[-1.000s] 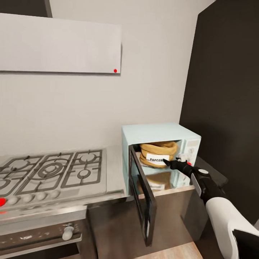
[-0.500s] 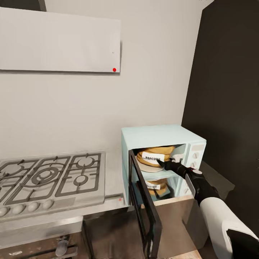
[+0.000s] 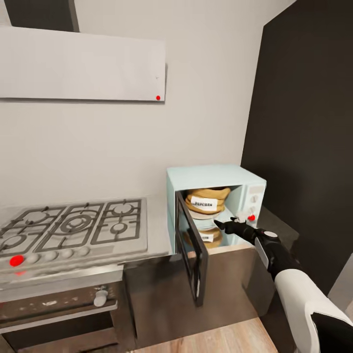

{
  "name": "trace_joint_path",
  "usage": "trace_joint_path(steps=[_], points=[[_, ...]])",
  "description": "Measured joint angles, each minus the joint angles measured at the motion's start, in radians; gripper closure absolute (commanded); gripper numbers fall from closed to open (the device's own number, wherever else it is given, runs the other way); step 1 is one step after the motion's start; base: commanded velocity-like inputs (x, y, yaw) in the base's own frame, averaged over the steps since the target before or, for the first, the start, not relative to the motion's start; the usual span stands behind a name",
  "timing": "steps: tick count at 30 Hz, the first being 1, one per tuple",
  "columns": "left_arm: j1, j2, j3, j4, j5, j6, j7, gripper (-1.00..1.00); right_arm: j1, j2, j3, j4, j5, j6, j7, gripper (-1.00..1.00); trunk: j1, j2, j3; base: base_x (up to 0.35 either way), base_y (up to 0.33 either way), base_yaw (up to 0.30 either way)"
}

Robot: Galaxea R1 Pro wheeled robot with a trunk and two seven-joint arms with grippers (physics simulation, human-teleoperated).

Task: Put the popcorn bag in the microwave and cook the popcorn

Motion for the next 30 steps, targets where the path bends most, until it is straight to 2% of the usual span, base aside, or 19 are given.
trace_joint_path(steps=[1, 3, 4, 5, 7, 8, 11, 12, 14, 16, 17, 18, 19, 21, 22, 24, 25, 27, 30], points=[[0.0, 0.0, 0.0, 0.001, 0.0, 0.0, 0.0, -1.0, 0.0, -0.006, 0.0, 0.002, 0.0, 0.013, 0.0, -1.0, 0.0, 0.0, 0.0, -0.346, 0.0, 0.0], [0.0, -0.001, -0.001, 0.002, -0.001, 0.001, 0.0, -1.0, 0.004, -0.04, 0.0, 0.037, 0.0, 0.07, 0.0, -1.0, 0.0, 0.0, 0.0, -0.346, 0.0, 0.0], [0.0, -0.002, -0.001, 0.002, -0.002, 0.001, 0.0, -1.0, 0.014, -0.068, 0.001, 0.085, 0.002, 0.097, 0.0, -1.0, 0.0, 0.0, 0.0, -0.346, 0.0, 0.0], [0.0, -0.006, -0.001, 0.003, -0.003, 0.001, -0.001, -1.0, 0.024, -0.11, 0.002, 0.158, 0.003, 0.109, 0.001, -1.0, 0.0, 0.0, 0.0, -0.346, 0.0, 0.0], [0.0, -0.011, -0.001, 0.003, -0.003, 0.001, 0.0, -1.0, 0.032, -0.183, 0.003, 0.3, 0.004, 0.113, 0.006, -1.0, 0.0, 0.0, 0.0, -0.346, 0.0, 0.0], [0.0, -0.013, -0.002, 0.003, -0.003, 0.001, -0.001, -1.0, 0.034, -0.211, 0.003, 0.354, 0.003, 0.111, 0.009, -1.0, 0.0, 0.0, 0.0, -0.346, 0.0, 0.0], [0.0, -0.015, -0.002, 0.003, -0.004, 0.0, -0.002, -1.0, 0.036, -0.314, 0.006, 0.525, 0.002, 0.048, 0.015, -1.0, 0.0, 0.0, 0.0, -0.346, 0.0, 0.0], [0.0, -0.015, -0.002, 0.003, -0.004, 0.0, -0.002, -1.0, 0.036, -0.338, 0.008, 0.584, 0.001, 0.009, 0.015, -1.0, 0.0, 0.0, 0.0, -0.346, 0.0, 0.0], [0.0, -0.016, -0.003, 0.004, -0.004, 0.0, -0.002, -1.0, 0.055, -0.355, 0.01, 0.624, 0.001, -0.044, 0.011, -1.0, 0.0, 0.0, 0.0, -0.346, 0.0, 0.0], [0.0, -0.016, -0.003, 0.003, -0.005, 0.0, -0.002, -1.0, 0.117, -0.354, 0.015, 0.638, 0.002, -0.067, 0.0, -1.0, 0.0, 0.0, 0.0, -0.323, 0.0, 0.0], [0.0, -0.015, -0.003, 0.004, -0.005, 0.0, -0.002, -1.0, 0.17, -0.351, 0.016, 0.64, 0.002, -0.073, -0.015, -1.0, 0.0, 0.0, 0.0, -0.137, 0.0, 0.0], [0.0, -0.014, -0.004, 0.003, -0.005, 0.0, -0.003, -1.0, 0.245, -0.347, 0.018, 0.643, 0.003, -0.076, -0.054, -1.0, 0.0, 0.0, 0.0, -0.07, 0.0, 0.0], [0.0, -0.014, -0.005, 0.002, -0.006, 0.0, -0.003, -1.0, 0.295, -0.337, 0.018, 0.644, 0.002, -0.077, -0.106, -1.0, 0.0, 0.0, 0.0, -0.036, 0.0, 0.0], [0.0, -0.014, -0.006, 0.002, -0.007, 0.0, -0.004, -1.0, 0.388, -0.278, 0.016, 0.645, -0.001, -0.071, -0.268, -1.0, -0.001, 0.0, 0.0, -0.013, 0.0, 0.0], [0.0, -0.013, -0.006, 0.002, -0.006, 0.0, -0.004, -1.0, 0.44, -0.234, 0.014, 0.646, -0.002, -0.066, -0.407, -1.0, -0.001, 0.0, 0.0, -0.005, 0.0, 0.0], [0.0, -0.013, -0.006, 0.002, -0.006, 0.0, -0.004, -1.0, 0.502, -0.177, 0.012, 0.646, -0.003, -0.073, -0.579, -1.0, -0.001, 0.0, 0.0, -0.002, 0.0, 0.0], [0.0, -0.013, -0.006, 0.002, -0.006, 0.0, -0.004, -1.0, 0.535, -0.15, 0.011, 0.646, -0.004, -0.077, -0.634, -1.0, -0.001, 0.0, 0.0, 0.0, 0.0, 0.0], [0.0, -0.013, -0.005, 0.002, -0.005, 0.0, -0.004, -1.0, 0.57, -0.122, 0.011, 0.646, -0.003, -0.079, -0.677, -1.0, -0.001, 0.0, 0.0, 0.0, 0.0, 0.126], [0.0, -0.013, -0.005, 0.001, -0.004, -0.001, -0.004, -1.0, 0.585, -0.119, 0.011, 0.645, -0.002, -0.082, -0.696, -1.0, -0.001, 0.0, 0.0, 0.0, 0.0, 0.245]])
